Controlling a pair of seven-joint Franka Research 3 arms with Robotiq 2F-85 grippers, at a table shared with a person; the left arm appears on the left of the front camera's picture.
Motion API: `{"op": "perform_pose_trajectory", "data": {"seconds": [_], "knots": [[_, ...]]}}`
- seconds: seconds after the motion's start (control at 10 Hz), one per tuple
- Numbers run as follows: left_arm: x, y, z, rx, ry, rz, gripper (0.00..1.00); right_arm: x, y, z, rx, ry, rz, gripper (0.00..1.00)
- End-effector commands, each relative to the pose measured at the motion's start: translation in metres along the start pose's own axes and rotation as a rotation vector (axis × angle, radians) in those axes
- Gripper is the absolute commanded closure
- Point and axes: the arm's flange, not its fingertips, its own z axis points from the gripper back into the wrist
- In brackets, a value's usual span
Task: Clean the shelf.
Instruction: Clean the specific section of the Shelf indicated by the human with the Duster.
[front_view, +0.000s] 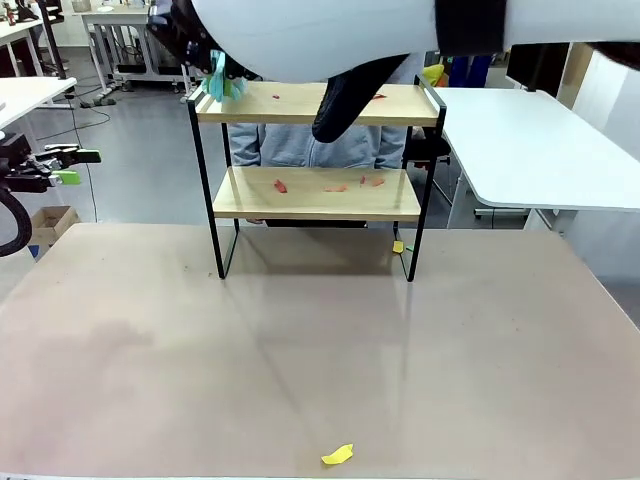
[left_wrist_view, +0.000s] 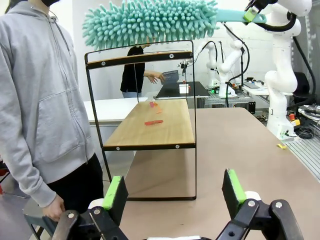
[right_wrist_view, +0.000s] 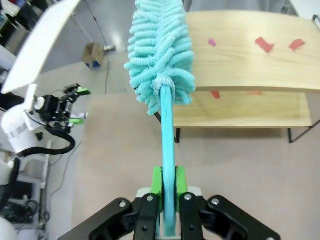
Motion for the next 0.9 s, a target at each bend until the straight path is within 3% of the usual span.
{"op": "perform_pose_trajectory", "data": {"seconds": [0.0, 0.3, 0.4, 0.5, 0.8], "knots": [[0.002, 0.0, 0.0, -0.006, 0.006, -0.012, 0.0, 0.015, 0.033, -0.005, -0.017, 0.007, -0.032, 0.87], [0.002, 0.0, 0.0, -0.006, 0.006, -0.012, 0.0, 0.016, 0.035, -0.028, -0.059, 0.048, -0.042, 0.87], [0.002, 0.0, 0.0, -0.006, 0.006, -0.012, 0.0, 0.019, 0.034, -0.028, -0.07, 0.05, -0.066, 0.87], [0.002, 0.0, 0.0, -0.006, 0.006, -0.012, 0.0, 0.006, 0.016, -0.025, -0.037, 0.065, -0.003, 0.87], [0.002, 0.0, 0.0, -0.006, 0.006, -0.012, 0.0, 0.006, 0.016, -0.025, -0.037, 0.065, -0.003, 0.87]]}}
